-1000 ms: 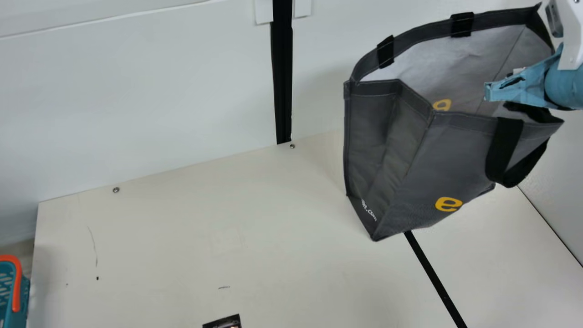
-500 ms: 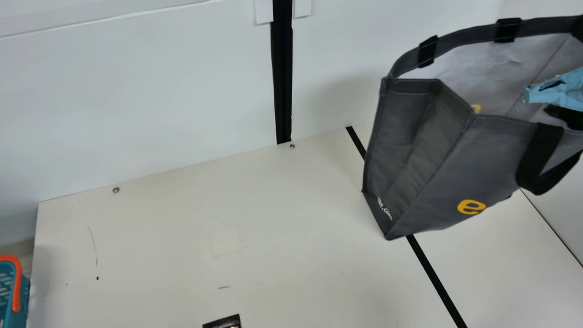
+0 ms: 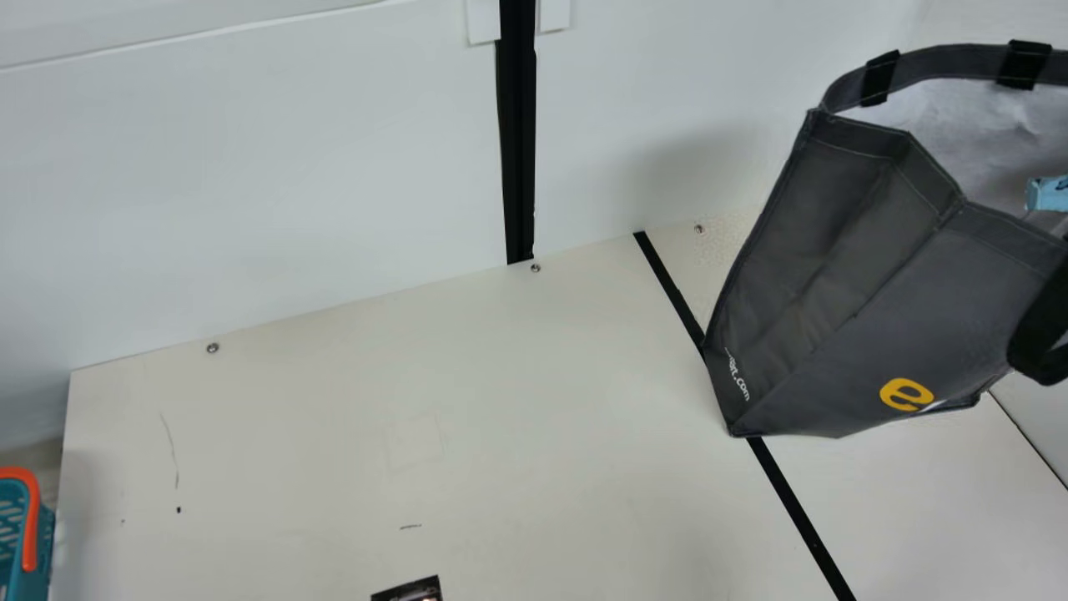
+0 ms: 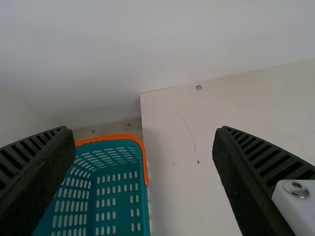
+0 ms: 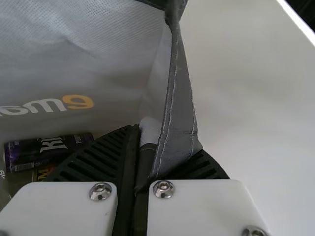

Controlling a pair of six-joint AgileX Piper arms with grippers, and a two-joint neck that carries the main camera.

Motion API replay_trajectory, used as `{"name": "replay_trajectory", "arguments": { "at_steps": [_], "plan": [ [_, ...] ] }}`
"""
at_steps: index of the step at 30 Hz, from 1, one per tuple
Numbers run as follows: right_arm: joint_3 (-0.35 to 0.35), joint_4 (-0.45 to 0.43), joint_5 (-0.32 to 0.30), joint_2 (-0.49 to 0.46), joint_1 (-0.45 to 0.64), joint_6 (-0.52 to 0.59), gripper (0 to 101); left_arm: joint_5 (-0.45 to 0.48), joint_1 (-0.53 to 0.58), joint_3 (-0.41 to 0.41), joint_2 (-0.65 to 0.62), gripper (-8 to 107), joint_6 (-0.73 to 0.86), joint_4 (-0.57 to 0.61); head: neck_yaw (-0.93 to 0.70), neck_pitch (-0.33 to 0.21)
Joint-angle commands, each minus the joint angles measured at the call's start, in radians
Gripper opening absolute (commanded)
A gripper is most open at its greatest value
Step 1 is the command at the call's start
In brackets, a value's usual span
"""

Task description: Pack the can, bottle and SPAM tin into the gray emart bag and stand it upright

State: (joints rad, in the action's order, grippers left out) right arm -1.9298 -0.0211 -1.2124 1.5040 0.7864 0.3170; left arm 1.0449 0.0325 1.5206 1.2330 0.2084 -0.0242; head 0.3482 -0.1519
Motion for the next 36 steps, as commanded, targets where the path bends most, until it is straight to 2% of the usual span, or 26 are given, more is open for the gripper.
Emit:
{"name": "replay_trajectory", "arguments": {
  "at_steps": [1, 11, 23, 36],
  "plan": [
    [0.006, 0.008, -0.008, 0.003, 0.003, -0.003, 20, 0.0, 0.0, 0.0, 0.0, 90, 0.0, 0.0, 0.001, -0.023],
    [0.004, 0.027, 0.004, 0.012, 0.005, -0.02, 53, 0.0, 0.0, 0.0, 0.0, 90, 0.0, 0.0, 0.001, -0.023],
    [-0.071, 0.053, 0.021, 0.014, -0.001, -0.018, 94, 0.0, 0.0, 0.0, 0.0, 90, 0.0, 0.0, 0.001, -0.023],
    [-0.186, 0.098, 0.023, 0.025, -0.042, 0.003, 95, 0.0, 0.0, 0.0, 0.0, 90, 0.0, 0.0, 0.001, -0.023]
  ]
}}
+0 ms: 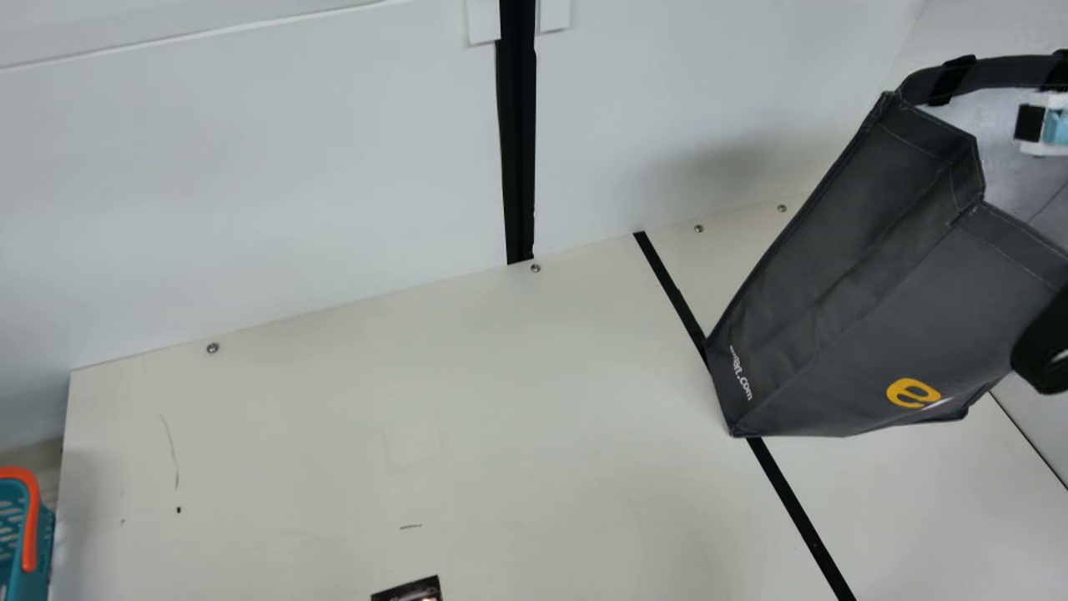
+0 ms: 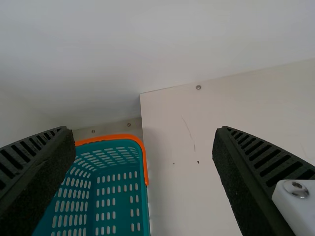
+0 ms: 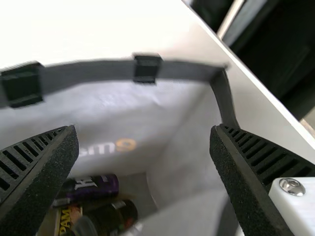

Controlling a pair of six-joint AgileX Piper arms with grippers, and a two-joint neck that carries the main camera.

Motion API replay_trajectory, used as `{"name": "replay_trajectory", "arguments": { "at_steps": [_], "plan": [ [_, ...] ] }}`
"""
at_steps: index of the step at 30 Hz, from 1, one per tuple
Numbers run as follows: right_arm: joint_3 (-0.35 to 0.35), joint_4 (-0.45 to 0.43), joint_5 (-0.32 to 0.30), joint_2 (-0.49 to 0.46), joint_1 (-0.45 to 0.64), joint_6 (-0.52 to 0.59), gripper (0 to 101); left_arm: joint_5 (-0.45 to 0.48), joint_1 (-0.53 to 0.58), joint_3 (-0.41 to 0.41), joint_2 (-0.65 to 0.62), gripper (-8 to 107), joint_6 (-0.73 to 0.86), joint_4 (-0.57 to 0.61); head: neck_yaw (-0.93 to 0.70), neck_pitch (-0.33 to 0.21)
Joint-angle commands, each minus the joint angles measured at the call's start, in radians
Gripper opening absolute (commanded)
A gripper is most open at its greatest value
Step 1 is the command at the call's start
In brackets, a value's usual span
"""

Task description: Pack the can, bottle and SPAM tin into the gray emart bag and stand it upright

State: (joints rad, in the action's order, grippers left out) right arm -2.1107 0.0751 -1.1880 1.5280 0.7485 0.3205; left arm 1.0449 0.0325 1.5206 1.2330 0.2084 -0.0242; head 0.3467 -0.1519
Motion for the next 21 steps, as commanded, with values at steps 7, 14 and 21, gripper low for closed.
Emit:
{"name": "replay_trajectory", "arguments": {
  "at_steps": [7, 14, 21],
  "plan": [
    [-0.04, 0.016, -0.001, 0.01, -0.066, 0.006, 95, 0.0, 0.0, 0.0, 0.0, 90, 0.0, 0.0, 0.002, -0.023],
    [-0.053, 0.015, 0.005, 0.013, -0.149, 0.005, 95, 0.0, 0.0, 0.0, 0.0, 90, 0.0, 0.0, 0.002, -0.023],
    [-0.057, 0.003, 0.015, 0.012, -0.243, 0.002, 95, 0.0, 0.0, 0.0, 0.0, 90, 0.0, 0.0, 0.002, -0.023]
  ]
}}
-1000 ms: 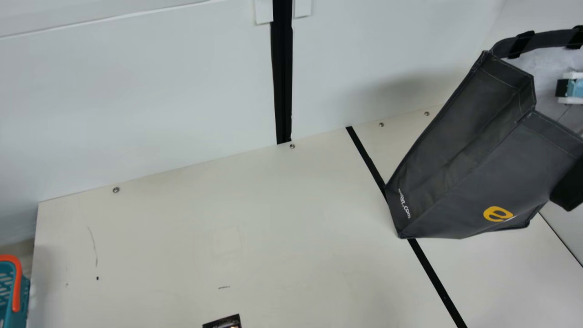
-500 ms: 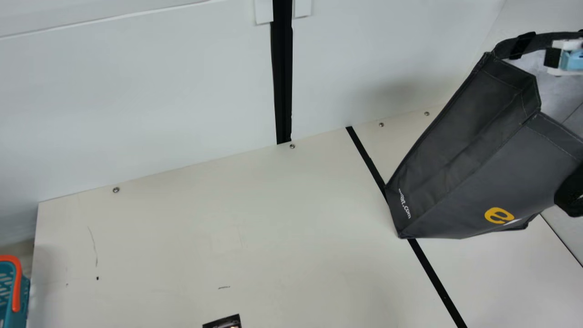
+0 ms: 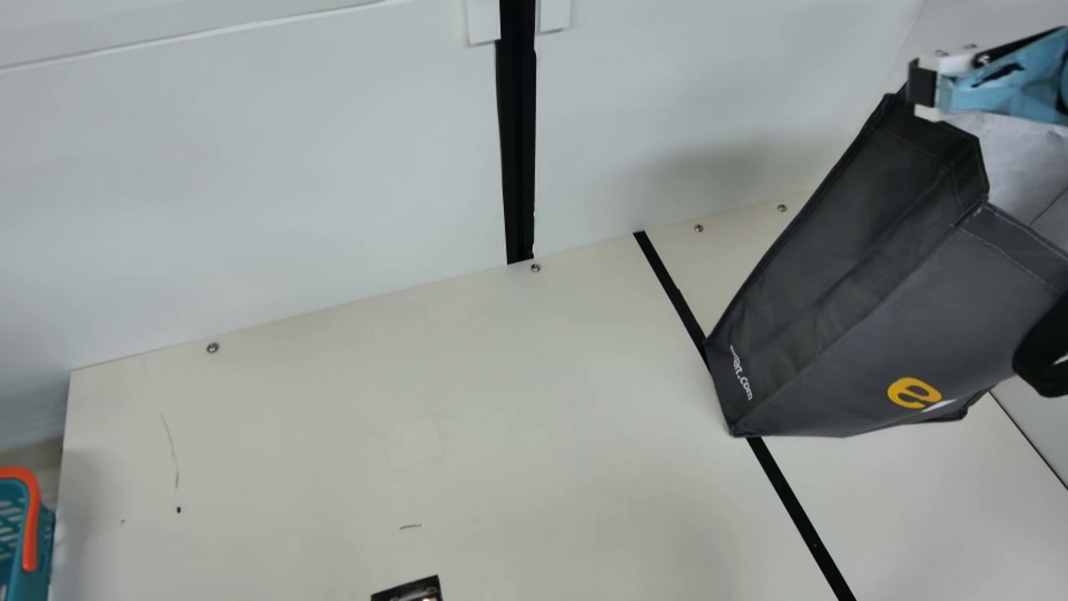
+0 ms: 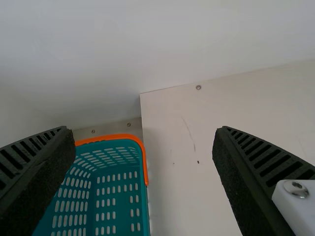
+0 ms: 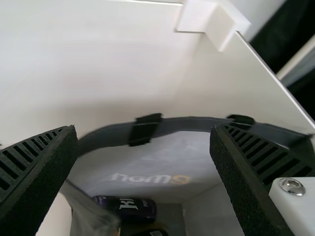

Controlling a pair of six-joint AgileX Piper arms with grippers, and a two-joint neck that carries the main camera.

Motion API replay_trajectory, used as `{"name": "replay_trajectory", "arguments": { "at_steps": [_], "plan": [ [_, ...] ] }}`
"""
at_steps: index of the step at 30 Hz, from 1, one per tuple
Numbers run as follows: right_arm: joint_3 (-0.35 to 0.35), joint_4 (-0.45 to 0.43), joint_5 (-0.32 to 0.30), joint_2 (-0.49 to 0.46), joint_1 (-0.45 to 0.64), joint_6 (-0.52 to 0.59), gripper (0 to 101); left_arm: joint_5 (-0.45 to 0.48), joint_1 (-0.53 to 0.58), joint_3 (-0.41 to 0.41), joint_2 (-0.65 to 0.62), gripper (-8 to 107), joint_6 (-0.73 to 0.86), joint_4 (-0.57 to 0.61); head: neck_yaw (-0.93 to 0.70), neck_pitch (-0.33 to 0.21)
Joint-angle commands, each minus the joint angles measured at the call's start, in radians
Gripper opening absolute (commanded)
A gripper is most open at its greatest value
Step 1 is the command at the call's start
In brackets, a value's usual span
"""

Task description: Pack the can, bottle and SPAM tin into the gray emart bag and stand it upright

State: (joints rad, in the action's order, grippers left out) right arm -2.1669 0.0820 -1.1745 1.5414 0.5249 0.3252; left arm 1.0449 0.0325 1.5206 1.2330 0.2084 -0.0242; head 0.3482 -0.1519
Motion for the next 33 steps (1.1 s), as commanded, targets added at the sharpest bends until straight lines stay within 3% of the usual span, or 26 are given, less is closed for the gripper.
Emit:
{"name": "replay_trajectory", "arguments": {
  "at_steps": [1, 16, 24, 33],
  "plan": [
    [-0.001, -0.007, 0.002, -0.002, -0.034, -0.004, 95, 0.0, 0.0, 0.0, 0.0, 90, 0.0, 0.0, 0.001, -0.023],
    [0.055, -0.023, 0.013, -0.026, -0.248, -0.025, 95, 0.0, 0.0, 0.0, 0.0, 90, 0.0, 0.0, 0.001, -0.023],
    [0.117, 0.063, -0.004, -0.049, -0.312, -0.049, 95, 0.0, 0.0, 0.0, 0.0, 90, 0.0, 0.0, 0.001, -0.023],
    [0.21, 0.229, -0.046, -0.085, -0.319, -0.106, 95, 0.0, 0.0, 0.0, 0.0, 90, 0.0, 0.0, 0.001, -0.023]
  ]
}}
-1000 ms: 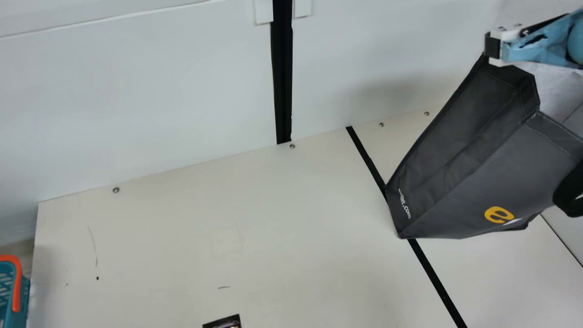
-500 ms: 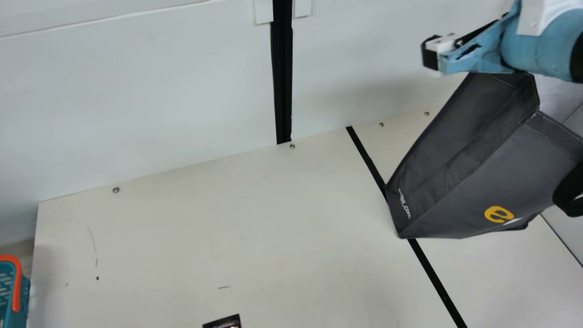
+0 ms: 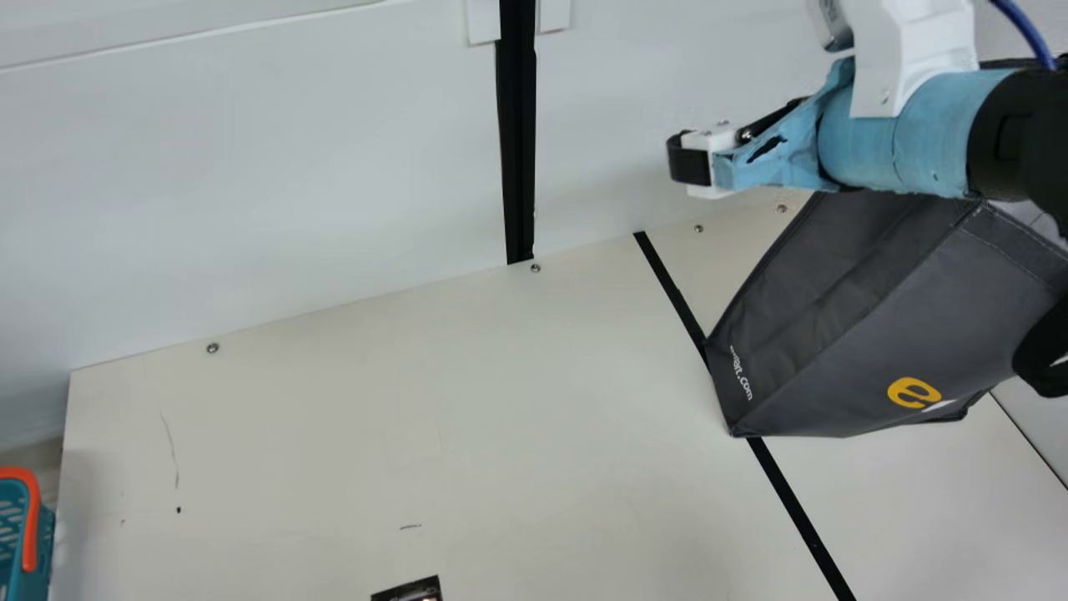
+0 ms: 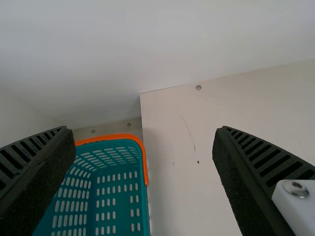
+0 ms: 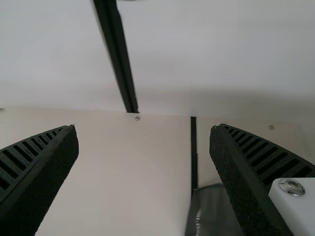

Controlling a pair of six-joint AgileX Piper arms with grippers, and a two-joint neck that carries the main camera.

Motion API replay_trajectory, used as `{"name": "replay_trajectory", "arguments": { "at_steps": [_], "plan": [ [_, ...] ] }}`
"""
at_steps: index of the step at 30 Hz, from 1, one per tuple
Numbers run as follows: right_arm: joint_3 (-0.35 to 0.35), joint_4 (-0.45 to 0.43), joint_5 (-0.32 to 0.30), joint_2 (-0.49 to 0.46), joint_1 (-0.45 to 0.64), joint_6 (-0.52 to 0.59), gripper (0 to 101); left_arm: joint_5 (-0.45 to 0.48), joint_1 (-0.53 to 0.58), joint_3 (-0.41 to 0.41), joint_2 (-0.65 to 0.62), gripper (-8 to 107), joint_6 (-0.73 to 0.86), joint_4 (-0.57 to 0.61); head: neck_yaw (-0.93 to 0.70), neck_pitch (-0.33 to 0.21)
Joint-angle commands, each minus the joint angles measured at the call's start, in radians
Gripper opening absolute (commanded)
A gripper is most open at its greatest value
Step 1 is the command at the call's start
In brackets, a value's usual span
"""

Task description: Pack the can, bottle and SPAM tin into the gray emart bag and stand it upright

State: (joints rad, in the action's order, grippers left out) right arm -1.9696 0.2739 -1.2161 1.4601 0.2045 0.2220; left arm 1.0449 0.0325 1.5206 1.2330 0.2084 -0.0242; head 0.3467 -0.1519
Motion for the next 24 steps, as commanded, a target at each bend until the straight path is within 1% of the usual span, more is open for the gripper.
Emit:
{"name": "replay_trajectory", "arguments": {
  "at_steps": [1, 7, 13, 19, 24],
  "plan": [
    [0.029, 0.054, -0.004, -0.01, 0.003, -0.007, 95, 0.0, 0.0, 0.0, 0.0, 90, 0.0, 0.0, 0.002, -0.023],
    [0.127, 0.133, -0.004, -0.051, 0.016, -0.013, 95, 0.0, 0.0, 0.0, 0.0, 90, 0.0, 0.0, 0.002, -0.023],
    [0.214, 0.174, -0.004, -0.093, 0.027, -0.001, 95, 0.0, 0.0, 0.0, 0.0, 90, 0.0, 0.0, 0.002, -0.023],
    [0.28, 0.179, -0.001, -0.131, 0.041, 0.024, 95, 0.0, 0.0, 0.0, 0.0, 90, 0.0, 0.0, 0.002, -0.023],
    [0.345, 0.147, 0.039, -0.166, 0.033, 0.043, 95, 0.0, 0.0, 0.0, 0.0, 90, 0.0, 0.0, 0.002, -0.023]
  ]
}}
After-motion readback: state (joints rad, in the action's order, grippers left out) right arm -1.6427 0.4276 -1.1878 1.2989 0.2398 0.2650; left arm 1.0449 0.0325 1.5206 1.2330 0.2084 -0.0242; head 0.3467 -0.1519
